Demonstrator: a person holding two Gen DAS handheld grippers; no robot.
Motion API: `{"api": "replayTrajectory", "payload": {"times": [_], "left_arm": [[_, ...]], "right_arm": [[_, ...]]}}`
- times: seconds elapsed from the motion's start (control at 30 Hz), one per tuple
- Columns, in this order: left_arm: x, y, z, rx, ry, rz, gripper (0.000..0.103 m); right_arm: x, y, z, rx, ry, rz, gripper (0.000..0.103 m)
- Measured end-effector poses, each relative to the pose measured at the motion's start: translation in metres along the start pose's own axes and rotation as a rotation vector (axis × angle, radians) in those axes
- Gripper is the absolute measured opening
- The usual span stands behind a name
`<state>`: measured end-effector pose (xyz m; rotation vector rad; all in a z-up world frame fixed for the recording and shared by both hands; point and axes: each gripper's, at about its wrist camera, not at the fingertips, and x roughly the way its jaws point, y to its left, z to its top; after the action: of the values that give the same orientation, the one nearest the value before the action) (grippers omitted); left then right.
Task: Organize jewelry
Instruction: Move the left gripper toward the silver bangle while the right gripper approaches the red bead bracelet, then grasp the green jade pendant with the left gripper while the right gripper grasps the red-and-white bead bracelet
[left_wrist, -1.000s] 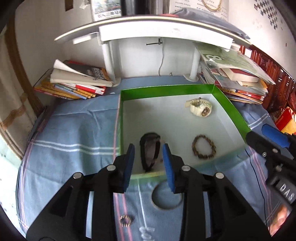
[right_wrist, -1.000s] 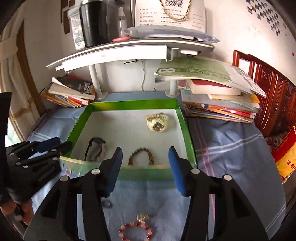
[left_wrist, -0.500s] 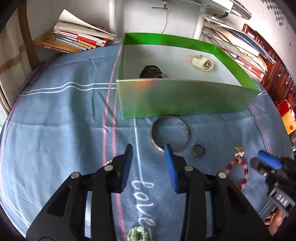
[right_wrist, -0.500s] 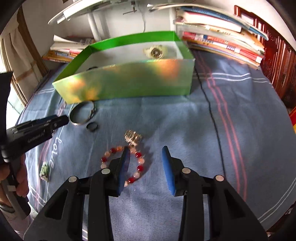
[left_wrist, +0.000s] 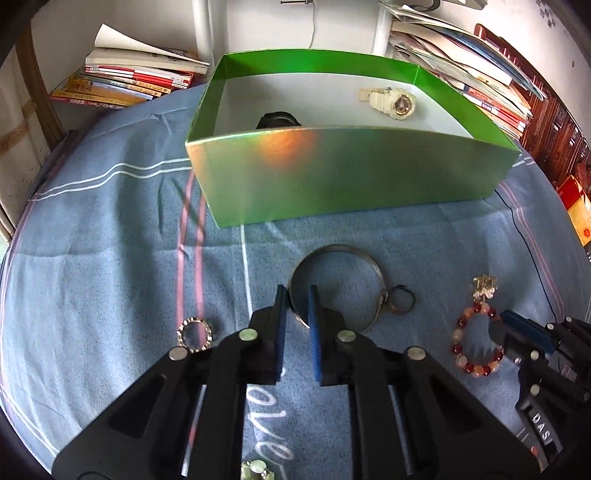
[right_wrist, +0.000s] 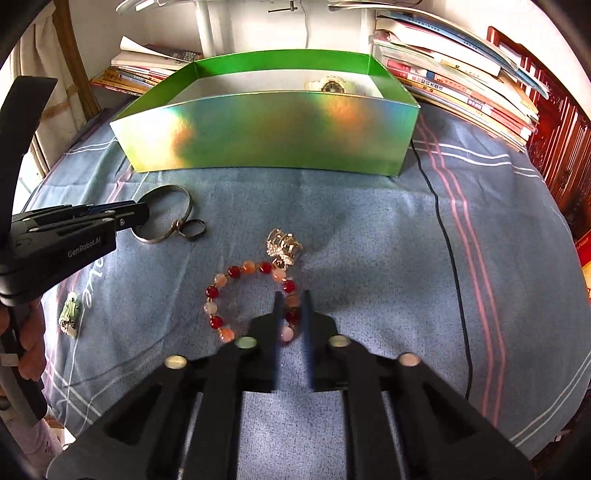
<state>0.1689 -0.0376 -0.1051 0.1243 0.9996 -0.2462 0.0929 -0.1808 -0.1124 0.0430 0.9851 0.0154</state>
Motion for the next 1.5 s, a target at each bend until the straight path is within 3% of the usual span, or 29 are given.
{"api": "replayTrajectory", "payload": {"times": [0.27,0.47,0.63,0.97,1.17,1.37,1.5], "left_arm": [[-0.023,-0.006,-0.029,0.062,0.007,-0.017,0.011],[-0.052,-0.01,-0.042,0.094,-0.043,-0.026,0.011],[-0.052,-0.007,-0.041,0.067,-0.051,0.001,0.026],[-0.03,-0.002,-0.038,0.02,-0.004,-0.013,0.027],[-0.061,0.013,-0.039,0.013,-0.063,-0.002,0.032],[-0.079,0.026,-0.072,0.061,-0.029,0.019,0.035],[-0.083,0.016,-0.091,0.116,0.0,-0.017,0.035]], "right_arm": [[-0.016,-0.003,-0.014,-0.01,0.007,0.048,0.008],[-0.028,-0.012,-0.013,0.023,-0.022,-0.007,0.008],[-0.029,-0.015,-0.014,0.038,-0.028,-0.021,0.026],[-0.021,-0.019,-0.016,0.054,-0.012,-0.03,0.026],[-0.027,-0.018,-0.012,0.051,-0.029,-0.016,0.026],[-0.024,-0.013,-0.015,0.043,-0.014,-0.001,0.026],[-0.02,-0.006,-0.017,0.031,-0.003,0.007,0.026]]}}
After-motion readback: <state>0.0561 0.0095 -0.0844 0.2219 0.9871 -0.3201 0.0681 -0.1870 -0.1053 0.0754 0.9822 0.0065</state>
